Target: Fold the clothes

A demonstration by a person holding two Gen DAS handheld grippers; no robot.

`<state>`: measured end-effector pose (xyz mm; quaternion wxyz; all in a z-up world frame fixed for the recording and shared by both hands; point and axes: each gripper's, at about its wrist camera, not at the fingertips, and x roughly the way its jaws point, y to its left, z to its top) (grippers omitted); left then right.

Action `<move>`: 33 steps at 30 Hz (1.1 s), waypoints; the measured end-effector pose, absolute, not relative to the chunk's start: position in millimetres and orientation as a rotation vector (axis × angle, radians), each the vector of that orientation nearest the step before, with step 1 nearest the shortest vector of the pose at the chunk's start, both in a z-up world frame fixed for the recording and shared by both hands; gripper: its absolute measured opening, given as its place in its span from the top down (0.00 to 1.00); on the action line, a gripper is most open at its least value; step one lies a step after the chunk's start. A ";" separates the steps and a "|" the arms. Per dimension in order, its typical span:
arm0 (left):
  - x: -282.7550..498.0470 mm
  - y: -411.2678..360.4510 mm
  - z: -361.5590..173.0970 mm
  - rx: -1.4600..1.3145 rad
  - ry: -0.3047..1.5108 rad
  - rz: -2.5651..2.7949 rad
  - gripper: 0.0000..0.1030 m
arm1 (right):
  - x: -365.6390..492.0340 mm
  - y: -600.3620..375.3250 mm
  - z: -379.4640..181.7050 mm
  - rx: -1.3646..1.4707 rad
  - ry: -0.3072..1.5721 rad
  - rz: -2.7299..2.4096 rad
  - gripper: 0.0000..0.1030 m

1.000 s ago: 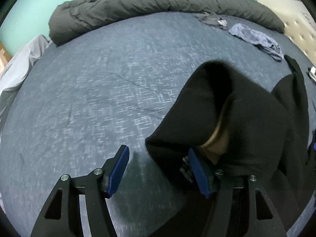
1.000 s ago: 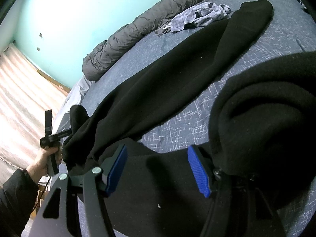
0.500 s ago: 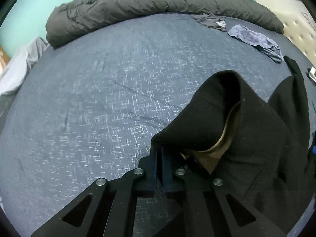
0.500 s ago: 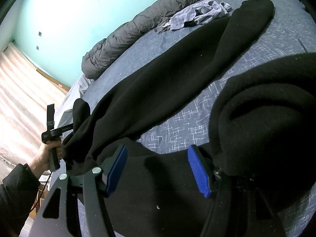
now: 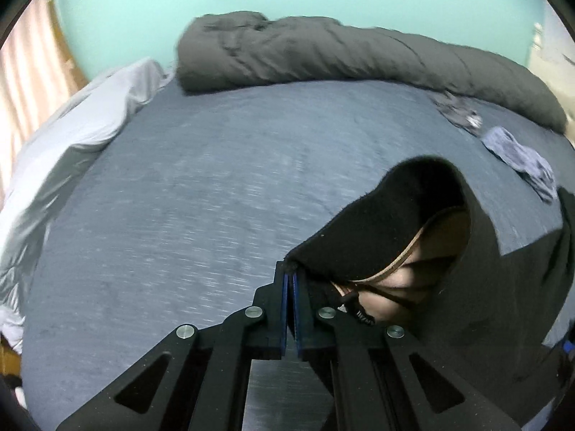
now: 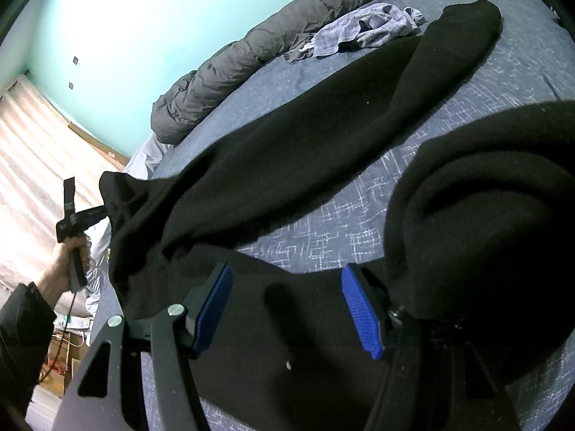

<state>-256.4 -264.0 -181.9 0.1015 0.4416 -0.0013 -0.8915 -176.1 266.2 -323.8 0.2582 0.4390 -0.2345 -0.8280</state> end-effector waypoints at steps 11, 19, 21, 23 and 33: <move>-248.9 -303.2 -230.9 1.488 0.290 -2.451 0.79 | -170.0 261.4 -315.1 1.142 -0.563 -2.282 0.37; -156.6 -313.2 -234.0 1.496 0.459 -2.494 0.59 | -154.2 287.1 -286.1 1.035 -0.589 -2.384 0.37; -130.9 -310.8 -240.2 1.495 0.526 -2.488 0.59 | -151.5 298.4 -274.9 1.016 -0.610 -2.419 0.37; -109.7 -309.2 -247.2 1.474 0.590 -2.482 0.59 | -147.5 318.2 -260.7 0.992 -0.645 -2.454 0.37; -65.6 -288.1 -268.7 1.394 0.981 -2.547 0.40 | -132.5 421.4 -236.8 1.161 -0.617 -2.629 0.27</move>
